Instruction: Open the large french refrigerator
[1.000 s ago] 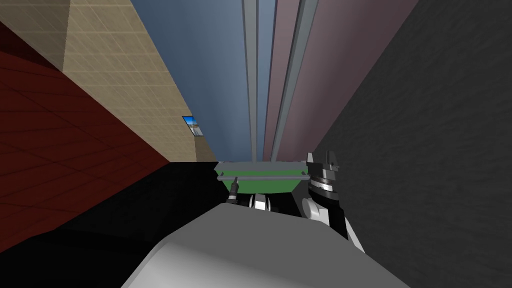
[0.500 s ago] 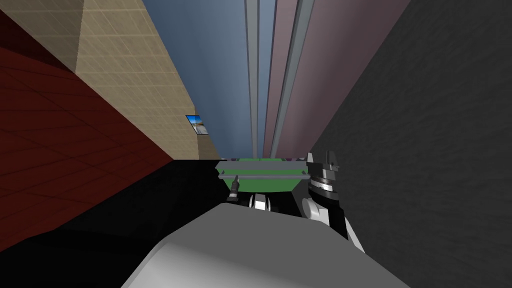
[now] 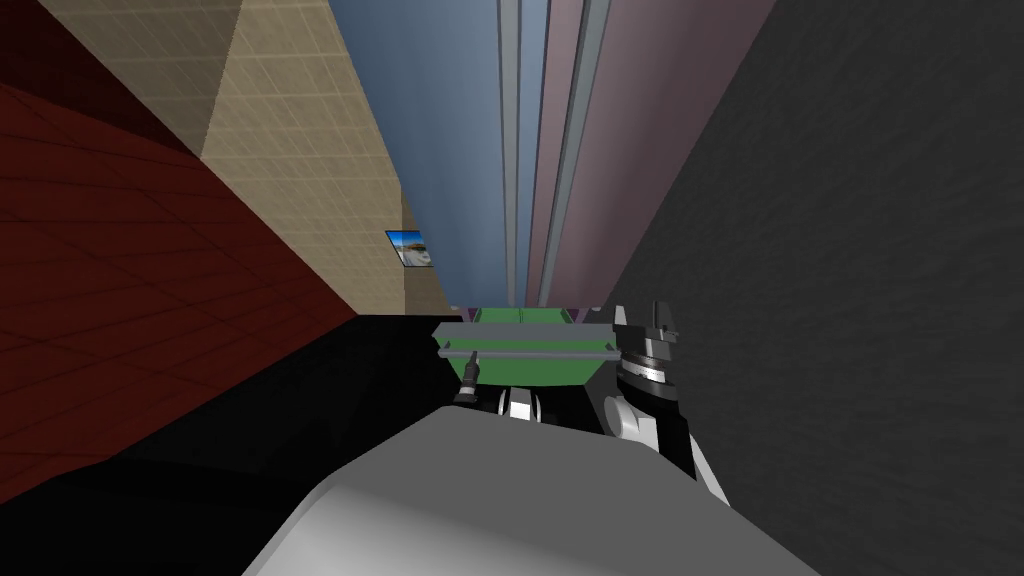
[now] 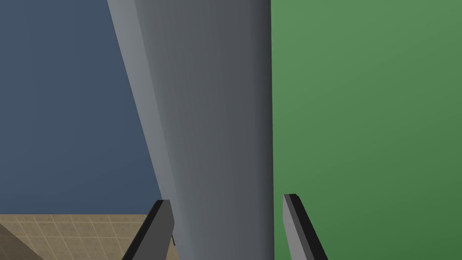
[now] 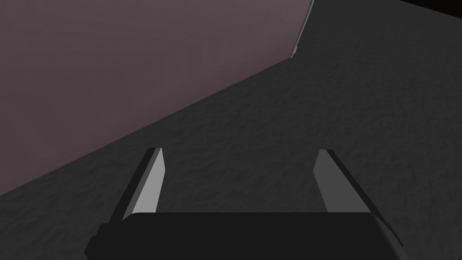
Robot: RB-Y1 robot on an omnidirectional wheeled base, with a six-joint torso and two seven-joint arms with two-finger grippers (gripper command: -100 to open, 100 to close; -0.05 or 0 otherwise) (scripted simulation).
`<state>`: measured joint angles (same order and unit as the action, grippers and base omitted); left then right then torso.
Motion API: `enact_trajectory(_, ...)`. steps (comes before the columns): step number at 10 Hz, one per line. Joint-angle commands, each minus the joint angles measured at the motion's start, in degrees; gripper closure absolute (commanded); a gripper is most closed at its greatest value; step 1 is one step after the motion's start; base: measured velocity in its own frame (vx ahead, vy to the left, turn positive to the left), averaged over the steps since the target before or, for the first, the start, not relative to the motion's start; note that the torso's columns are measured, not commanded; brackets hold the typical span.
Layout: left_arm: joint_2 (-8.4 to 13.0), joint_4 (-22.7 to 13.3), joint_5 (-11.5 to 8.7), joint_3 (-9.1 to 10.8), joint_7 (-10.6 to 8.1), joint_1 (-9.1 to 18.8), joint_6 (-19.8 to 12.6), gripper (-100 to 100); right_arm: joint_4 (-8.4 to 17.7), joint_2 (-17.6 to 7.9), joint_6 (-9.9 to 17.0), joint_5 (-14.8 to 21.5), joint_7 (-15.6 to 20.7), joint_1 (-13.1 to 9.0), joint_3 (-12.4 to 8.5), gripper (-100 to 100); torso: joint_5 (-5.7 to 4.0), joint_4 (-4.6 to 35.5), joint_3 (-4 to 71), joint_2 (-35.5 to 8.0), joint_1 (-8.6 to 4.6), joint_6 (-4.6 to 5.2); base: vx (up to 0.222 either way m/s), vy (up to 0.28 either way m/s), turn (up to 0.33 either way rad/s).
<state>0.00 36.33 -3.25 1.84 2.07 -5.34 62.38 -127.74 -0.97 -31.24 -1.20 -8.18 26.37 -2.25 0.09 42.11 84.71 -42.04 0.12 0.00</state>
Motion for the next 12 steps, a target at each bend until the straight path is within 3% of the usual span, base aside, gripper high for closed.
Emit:
enact_trajectory(1, -0.1, 0.2, 0.3, -0.34, -0.07, -0.7, -0.3, 100, 0.0, 0.0, 0.0, 0.0, 0.0, 0.0, 0.0, 0, 0.02, 0.0, -0.1, -0.2, -0.01, -0.02, -0.190, -0.035, 0.026)
enact_trajectory(5, -0.1, 0.0, 0.4, -0.55, -0.12, -0.6, 0.1, 100, 0.0, 0.0, 0.0, 0.0, 0.0, 0.0, 0.0, 0, 0.01, 0.0, 0.0, 0.1, -0.08, 0.05, -0.155, -0.018, 0.023)
enact_trajectory(6, 0.1, 1.1, 0.3, -0.32, -0.11, 0.9, -1.6, -100, 0.0, 0.0, 0.0, 0.0, 0.0, 0.0, 0.0, 0, 0.04, 0.0, -0.2, -0.2, -0.02, 0.03, -0.132, 0.004, 0.044)
enact_trajectory(10, 0.5, 3.9, 0.3, 0.22, 0.04, 6.1, -8.8, -100, 0.0, 0.0, 0.0, 0.0, 0.0, 0.0, 0.0, 0, -0.13, 0.2, -0.1, -0.2, -0.13, 0.01, -0.097, -0.016, 0.063)
enact_trajectory(12, 0.6, 4.6, 0.3, 0.35, 0.08, 7.3, -10.9, -100, 0.0, 0.0, 0.0, 0.0, 0.0, 0.0, 0.0, 0, -0.14, 0.2, -0.1, -0.3, -0.13, -0.02, -0.064, -0.008, 0.026)
